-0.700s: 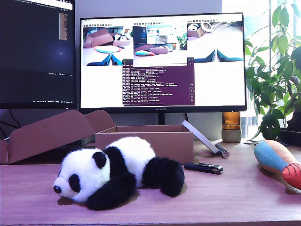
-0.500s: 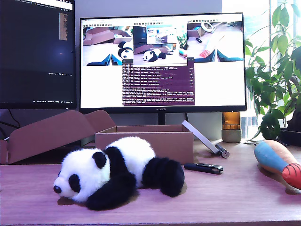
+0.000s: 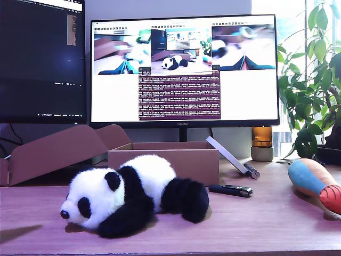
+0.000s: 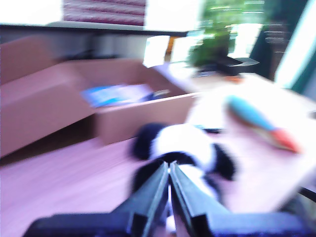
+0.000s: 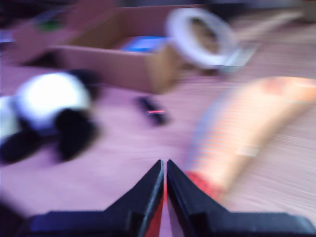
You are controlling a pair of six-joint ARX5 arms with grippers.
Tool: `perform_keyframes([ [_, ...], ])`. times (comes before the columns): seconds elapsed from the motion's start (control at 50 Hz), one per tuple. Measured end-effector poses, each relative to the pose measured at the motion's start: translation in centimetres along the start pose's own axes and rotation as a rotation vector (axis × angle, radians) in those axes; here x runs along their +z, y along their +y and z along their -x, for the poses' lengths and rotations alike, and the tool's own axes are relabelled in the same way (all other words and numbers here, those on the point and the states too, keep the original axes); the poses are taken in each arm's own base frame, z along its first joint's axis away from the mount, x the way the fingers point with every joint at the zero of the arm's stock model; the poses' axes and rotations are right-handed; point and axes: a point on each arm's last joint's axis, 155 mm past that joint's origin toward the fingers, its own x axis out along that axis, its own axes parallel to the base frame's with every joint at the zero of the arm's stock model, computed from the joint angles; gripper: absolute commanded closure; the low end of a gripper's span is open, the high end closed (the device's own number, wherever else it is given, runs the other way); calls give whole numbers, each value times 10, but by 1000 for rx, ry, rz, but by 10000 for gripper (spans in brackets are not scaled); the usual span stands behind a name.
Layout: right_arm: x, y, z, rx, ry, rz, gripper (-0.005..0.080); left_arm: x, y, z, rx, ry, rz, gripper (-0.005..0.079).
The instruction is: Pick up the panda toy and place it inside the cardboard box
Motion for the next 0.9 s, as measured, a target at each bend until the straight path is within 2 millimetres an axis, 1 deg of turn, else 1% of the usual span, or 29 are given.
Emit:
perform_keyframes([
  [0.14,-1,17,-1,75,7,14,765,-4,-21,-2,-83,17,-38,761],
  [0.26,-5,31,-1,134,21,23,765,-11,-33,-5,-130,46,-50,761],
  [0.4,-13,52,0,225,55,32,765,-25,-35,-10,-136,104,-62,761],
  [0.5,-14,61,1,260,59,44,765,-27,-37,-13,-143,115,-70,761],
  [0.66,-14,62,1,264,60,46,765,-26,-39,-20,-150,112,-86,761],
  [0.84,-14,60,0,253,60,46,765,-47,-40,-25,-155,206,-50,761],
  [0.9,-14,60,0,251,60,46,765,-49,-41,-28,-154,240,-38,761],
])
